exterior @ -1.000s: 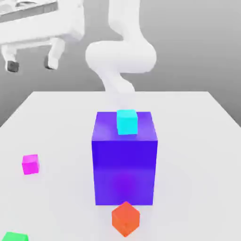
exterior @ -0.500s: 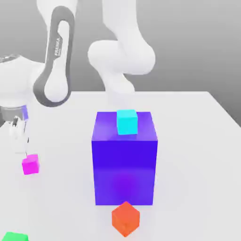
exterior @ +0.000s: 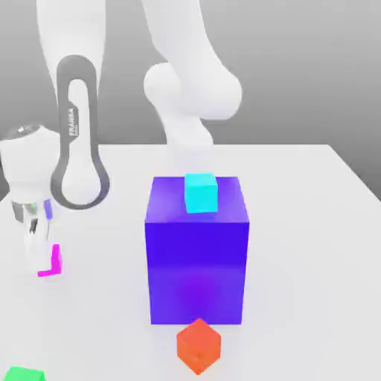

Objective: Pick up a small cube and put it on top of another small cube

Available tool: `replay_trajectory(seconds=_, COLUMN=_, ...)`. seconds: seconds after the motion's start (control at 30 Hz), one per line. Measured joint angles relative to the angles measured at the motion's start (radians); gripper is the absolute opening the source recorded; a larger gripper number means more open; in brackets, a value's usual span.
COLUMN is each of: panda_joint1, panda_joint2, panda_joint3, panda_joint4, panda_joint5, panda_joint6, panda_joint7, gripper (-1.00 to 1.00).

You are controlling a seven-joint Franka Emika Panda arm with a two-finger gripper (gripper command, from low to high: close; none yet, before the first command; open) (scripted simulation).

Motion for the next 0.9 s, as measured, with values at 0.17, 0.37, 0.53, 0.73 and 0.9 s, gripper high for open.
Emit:
replay_trajectory(seconds=0.17, panda_joint1=0.109, panda_joint2=-0.125, panda_joint3=-0.146, panda_joint4=-0.031, panda_joint5=-0.159, panda_joint6=-0.091, panda_joint7=0.12, gripper=-1.0)
replay_trajectory(seconds=0.37, panda_joint1=0.149, panda_joint2=-0.203, panda_joint3=-0.167, panda_joint4=0.013, panda_joint5=-0.312, panda_joint6=-0.209, panda_joint7=0.225, gripper=-1.0)
replay_trajectory(seconds=0.53, panda_joint1=0.206, panda_joint2=-0.13, panda_joint3=-0.102, panda_joint4=0.188, panda_joint5=-0.329, panda_joint6=-0.31, panda_joint7=0.216, gripper=-1.0)
replay_trajectory(seconds=0.73, panda_joint1=0.276, panda_joint2=-0.034, panda_joint3=-0.014, panda_joint4=0.406, panda_joint5=-0.334, panda_joint6=-0.431, panda_joint7=0.19, gripper=-1.0)
replay_trajectory(seconds=0.9, panda_joint1=0.335, panda_joint2=0.047, panda_joint3=0.057, panda_joint4=0.587, panda_joint5=-0.33, panda_joint6=-0.532, panda_joint7=0.165, gripper=-1.0)
